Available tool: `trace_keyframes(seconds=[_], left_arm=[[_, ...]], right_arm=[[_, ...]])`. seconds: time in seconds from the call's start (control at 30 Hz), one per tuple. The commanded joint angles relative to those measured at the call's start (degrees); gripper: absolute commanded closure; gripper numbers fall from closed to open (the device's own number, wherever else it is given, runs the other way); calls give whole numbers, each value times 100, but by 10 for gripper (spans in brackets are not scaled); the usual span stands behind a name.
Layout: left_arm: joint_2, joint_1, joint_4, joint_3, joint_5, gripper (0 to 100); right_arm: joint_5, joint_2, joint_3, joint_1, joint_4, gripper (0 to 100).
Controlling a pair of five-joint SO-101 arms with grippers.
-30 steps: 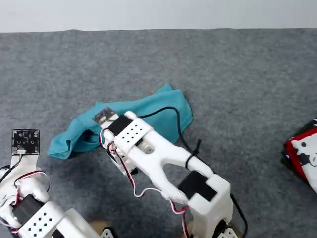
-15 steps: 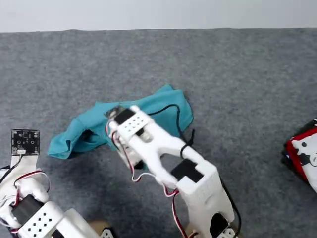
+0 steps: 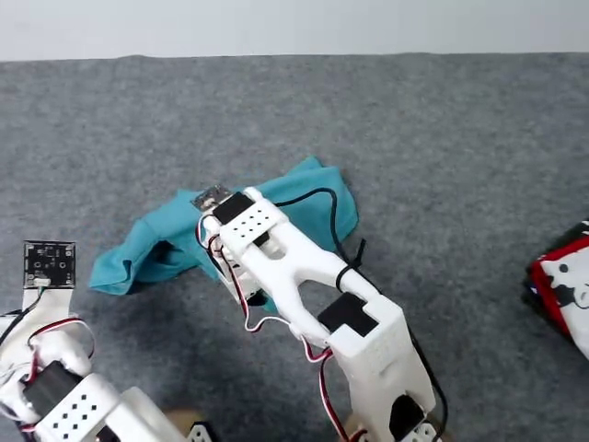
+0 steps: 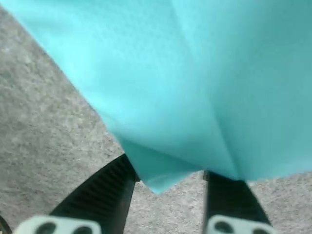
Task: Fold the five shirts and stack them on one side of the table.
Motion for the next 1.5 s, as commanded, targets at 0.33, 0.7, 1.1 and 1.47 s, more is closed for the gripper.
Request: trace_keyframes(seconds=[0.33,0.7,1.1,1.47], left_arm=[[-105,0,422,-286,-18,934],[-88,791,1996,-1771,668,934],[211,2136,2505,-2264,1292,906],[2321,3068,2391,-2782,97,879]], right_arm=[[1433,101,-853,268,1147,988],[2251,-1771,-1354,1578,1525,989],[2426,-2466,-1327,2290,1516,989],[2418,-2079,-1319,3266,1508,989]])
